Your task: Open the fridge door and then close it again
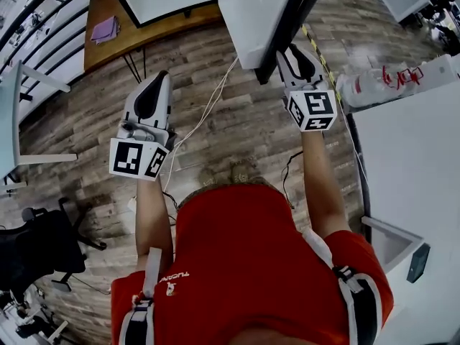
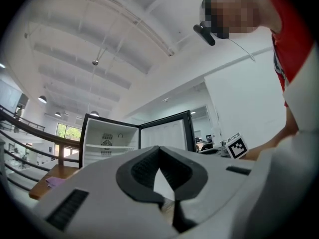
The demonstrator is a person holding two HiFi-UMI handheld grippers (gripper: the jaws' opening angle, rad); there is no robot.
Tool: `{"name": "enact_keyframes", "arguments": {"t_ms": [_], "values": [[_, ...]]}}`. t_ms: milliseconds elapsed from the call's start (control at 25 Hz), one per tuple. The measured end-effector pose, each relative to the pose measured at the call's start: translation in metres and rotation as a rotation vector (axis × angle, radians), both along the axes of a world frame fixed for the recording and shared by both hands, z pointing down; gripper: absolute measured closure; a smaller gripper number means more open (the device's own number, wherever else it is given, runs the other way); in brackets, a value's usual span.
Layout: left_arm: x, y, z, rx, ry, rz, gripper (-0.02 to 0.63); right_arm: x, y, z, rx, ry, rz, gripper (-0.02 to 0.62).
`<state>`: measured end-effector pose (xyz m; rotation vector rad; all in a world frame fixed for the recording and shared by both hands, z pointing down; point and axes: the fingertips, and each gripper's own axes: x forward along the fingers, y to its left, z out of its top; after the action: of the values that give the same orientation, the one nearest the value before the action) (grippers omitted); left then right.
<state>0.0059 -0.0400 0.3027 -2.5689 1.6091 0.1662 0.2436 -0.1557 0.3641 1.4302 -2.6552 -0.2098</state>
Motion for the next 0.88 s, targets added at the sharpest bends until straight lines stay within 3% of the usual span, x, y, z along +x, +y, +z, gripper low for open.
{"name": "enact_keyframes", "arguments": {"t_ms": [880], "values": [[0.027, -0.003, -0.001, -0.002, 0.013, -0.049, 0.597, -0.001, -0.004, -0.002, 0.043, 0.002, -0.160, 0.449]]}}
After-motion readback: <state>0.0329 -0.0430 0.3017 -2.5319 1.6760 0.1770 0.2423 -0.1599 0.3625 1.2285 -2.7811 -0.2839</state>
